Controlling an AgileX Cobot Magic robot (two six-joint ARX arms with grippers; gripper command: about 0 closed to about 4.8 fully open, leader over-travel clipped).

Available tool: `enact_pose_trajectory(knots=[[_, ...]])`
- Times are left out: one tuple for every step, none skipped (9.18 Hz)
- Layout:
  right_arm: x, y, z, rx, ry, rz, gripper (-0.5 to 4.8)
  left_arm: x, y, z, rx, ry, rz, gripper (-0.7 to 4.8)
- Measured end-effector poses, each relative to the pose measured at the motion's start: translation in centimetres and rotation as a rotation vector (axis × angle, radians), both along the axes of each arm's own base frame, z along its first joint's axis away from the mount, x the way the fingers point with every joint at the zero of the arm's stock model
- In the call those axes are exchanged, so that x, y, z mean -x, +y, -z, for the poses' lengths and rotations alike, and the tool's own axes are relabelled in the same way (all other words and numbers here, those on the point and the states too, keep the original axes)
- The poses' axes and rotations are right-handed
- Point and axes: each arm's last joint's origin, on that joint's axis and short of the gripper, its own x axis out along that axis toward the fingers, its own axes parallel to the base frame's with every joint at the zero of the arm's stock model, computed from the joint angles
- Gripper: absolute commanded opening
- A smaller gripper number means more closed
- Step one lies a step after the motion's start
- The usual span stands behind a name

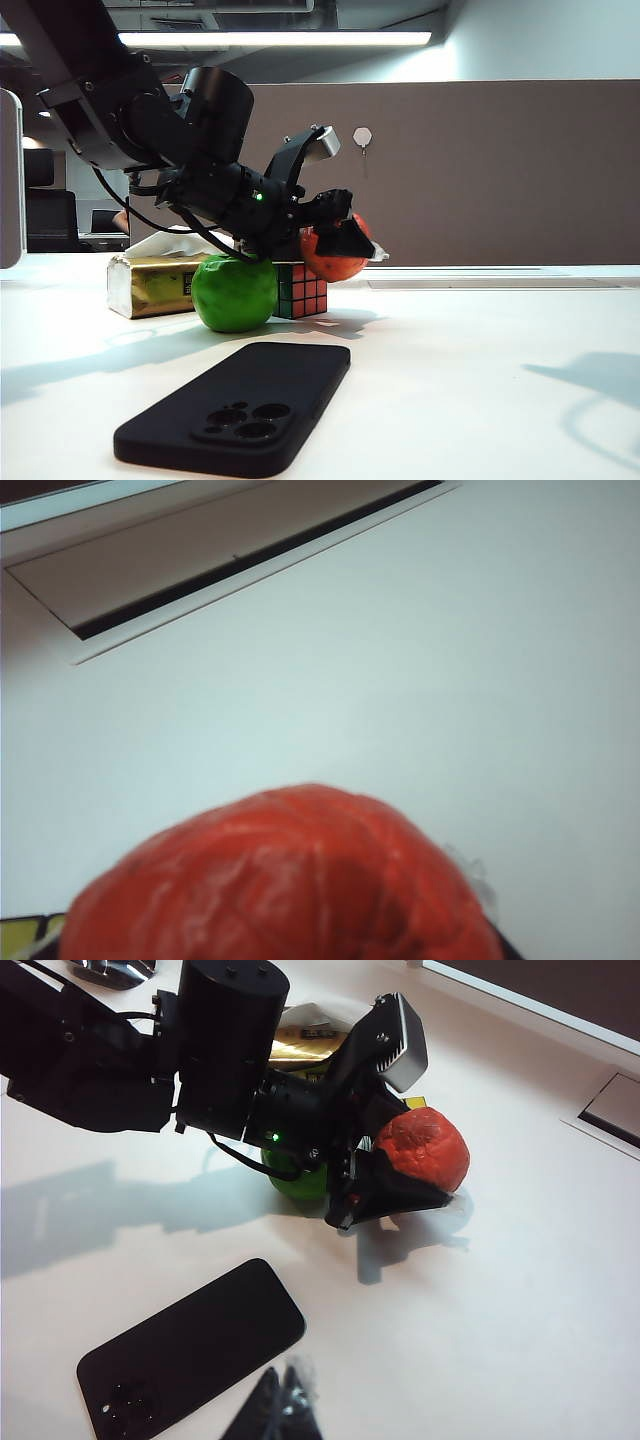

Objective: Move all the fruits on the tabletop near the face of the Rubik's cube that has the color most similar to each fruit.

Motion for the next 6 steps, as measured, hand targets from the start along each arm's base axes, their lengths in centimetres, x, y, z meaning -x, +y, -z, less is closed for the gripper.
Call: enact_pose_trajectory(knots=[[0.00, 0.00, 0.00, 0.000, 0.000, 0.000, -0.01, -0.02, -0.01, -0.03, 0.002, -0.005, 0.000, 2.74], [0.00, 0.00, 0.00, 0.000, 0.000, 0.000, -0.01, -0.04, -0.02, -0.02, 0.003, -0.008, 0.000, 3.18], [0.00, 0.00, 0.00, 0.000, 0.000, 0.000, -0.01, -0.04, -0.02, -0.01, 0.004, -0.008, 0.000, 3.35], [0.00, 0.00, 0.00, 0.000, 0.000, 0.000, -0.01, -0.04, -0.02, -0.01, 0.004, -0.007, 0.000, 3.46], [0.00, 0.00, 0.01, 0.001, 0.001, 0.000, -0.01, -0.04, -0.02, -0.01, 0.004, -0.007, 0.000, 3.87], [0.01, 0.00, 0.01, 0.001, 0.001, 0.000, -0.01, -0.04, -0.02, -0.02, 0.005, -0.007, 0.000, 4.72]])
